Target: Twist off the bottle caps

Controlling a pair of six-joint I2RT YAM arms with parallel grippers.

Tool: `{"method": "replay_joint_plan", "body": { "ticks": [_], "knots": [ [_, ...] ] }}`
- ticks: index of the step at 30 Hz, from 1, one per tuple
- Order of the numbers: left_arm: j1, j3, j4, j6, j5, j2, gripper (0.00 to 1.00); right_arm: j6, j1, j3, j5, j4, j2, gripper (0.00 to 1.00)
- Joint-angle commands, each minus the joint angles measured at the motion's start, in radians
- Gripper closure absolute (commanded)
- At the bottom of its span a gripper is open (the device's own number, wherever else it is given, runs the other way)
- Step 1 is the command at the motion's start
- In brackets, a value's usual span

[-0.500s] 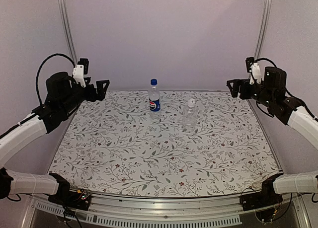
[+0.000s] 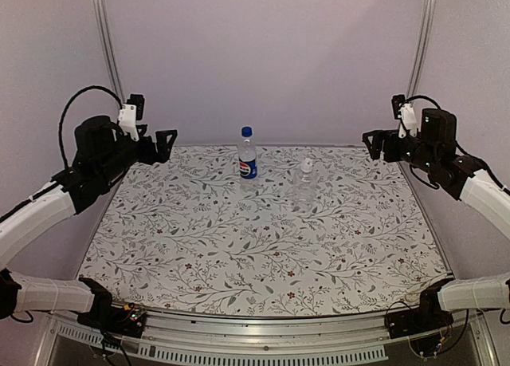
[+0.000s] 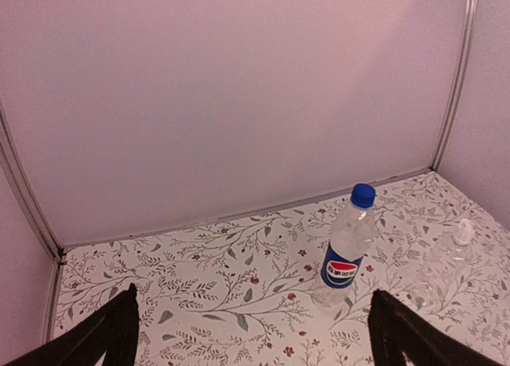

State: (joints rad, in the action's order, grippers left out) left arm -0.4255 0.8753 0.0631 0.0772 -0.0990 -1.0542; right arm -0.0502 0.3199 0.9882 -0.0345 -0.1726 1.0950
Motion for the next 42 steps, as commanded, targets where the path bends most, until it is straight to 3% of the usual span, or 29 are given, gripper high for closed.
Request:
{"method": "replay_joint_plan", "body": {
  "ticks": [1, 5, 16, 23, 28, 35, 42],
  "knots": [
    [-0.018, 0.047, -0.056, -0.005, 0.061, -0.057, 0.00, -0.009, 0.005, 0.039, 0.013, -0.027, -0.016, 0.01],
    [-0.047, 0.144, -0.178, -0.003, 0.070, -0.169, 0.00, -0.018, 0.006, 0.043, 0.018, -0.036, -0.024, 0.01],
    [-0.115, 0.414, -0.300, 0.040, 0.177, -0.466, 0.06, -0.068, 0.005, -0.038, 0.076, 0.034, -0.029, 0.01],
    [-0.131, 0.689, -0.372, 0.041, 0.224, -0.706, 0.19, -0.073, 0.007, -0.051, 0.113, 0.039, -0.032, 0.01],
    [-0.144, 0.859, -0.427, 0.032, 0.253, -0.845, 0.22, -0.067, 0.007, -0.057, 0.115, 0.038, -0.040, 0.01],
    [-0.157, 1.002, -0.456, 0.011, 0.248, -0.963, 0.26, -0.068, 0.008, -0.066, 0.125, 0.037, -0.050, 0.01],
    [-0.159, 1.121, -0.512, -0.013, 0.219, -1.066, 0.39, -0.069, 0.007, -0.072, 0.128, 0.031, -0.058, 0.01]
  ]
}}
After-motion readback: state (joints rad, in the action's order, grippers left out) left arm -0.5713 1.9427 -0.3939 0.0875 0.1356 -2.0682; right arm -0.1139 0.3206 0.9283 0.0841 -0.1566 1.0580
